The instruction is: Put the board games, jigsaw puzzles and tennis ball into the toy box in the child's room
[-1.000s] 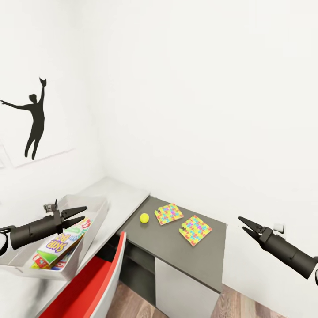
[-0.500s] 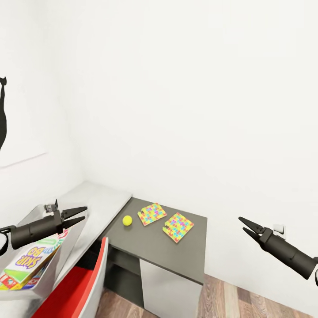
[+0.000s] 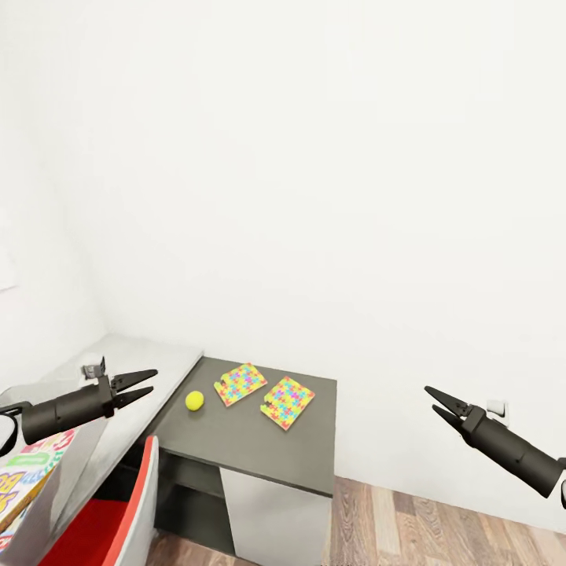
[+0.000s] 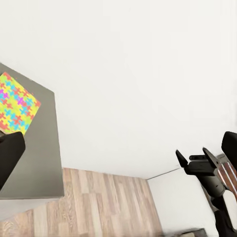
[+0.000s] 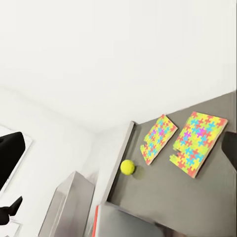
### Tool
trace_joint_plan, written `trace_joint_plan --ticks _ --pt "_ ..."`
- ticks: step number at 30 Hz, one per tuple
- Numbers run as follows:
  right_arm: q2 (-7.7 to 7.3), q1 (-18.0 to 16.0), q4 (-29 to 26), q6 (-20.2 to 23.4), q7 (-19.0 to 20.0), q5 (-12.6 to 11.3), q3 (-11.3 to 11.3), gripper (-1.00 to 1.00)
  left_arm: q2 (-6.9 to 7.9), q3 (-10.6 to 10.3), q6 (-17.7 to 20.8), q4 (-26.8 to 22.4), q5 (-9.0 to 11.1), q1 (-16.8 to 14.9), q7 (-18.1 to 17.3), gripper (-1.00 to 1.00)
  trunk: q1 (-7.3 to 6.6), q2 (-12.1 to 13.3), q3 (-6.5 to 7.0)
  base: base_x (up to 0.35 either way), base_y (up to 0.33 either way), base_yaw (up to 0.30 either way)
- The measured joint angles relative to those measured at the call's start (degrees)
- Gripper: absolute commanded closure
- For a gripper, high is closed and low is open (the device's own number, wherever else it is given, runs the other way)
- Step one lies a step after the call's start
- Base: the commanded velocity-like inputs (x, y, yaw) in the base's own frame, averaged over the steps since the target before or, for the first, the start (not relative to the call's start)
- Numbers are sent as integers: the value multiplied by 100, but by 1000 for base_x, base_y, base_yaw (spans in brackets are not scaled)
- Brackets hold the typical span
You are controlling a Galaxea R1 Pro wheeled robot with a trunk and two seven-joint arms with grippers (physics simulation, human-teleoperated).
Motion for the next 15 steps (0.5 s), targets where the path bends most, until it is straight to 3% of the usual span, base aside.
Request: trace_joint_plan --ticks 15 --pt "7 0 102 -8 -9 5 -1 -100 0 -5 0 0 0 0 0 -100 0 0 0 0 0 -286"
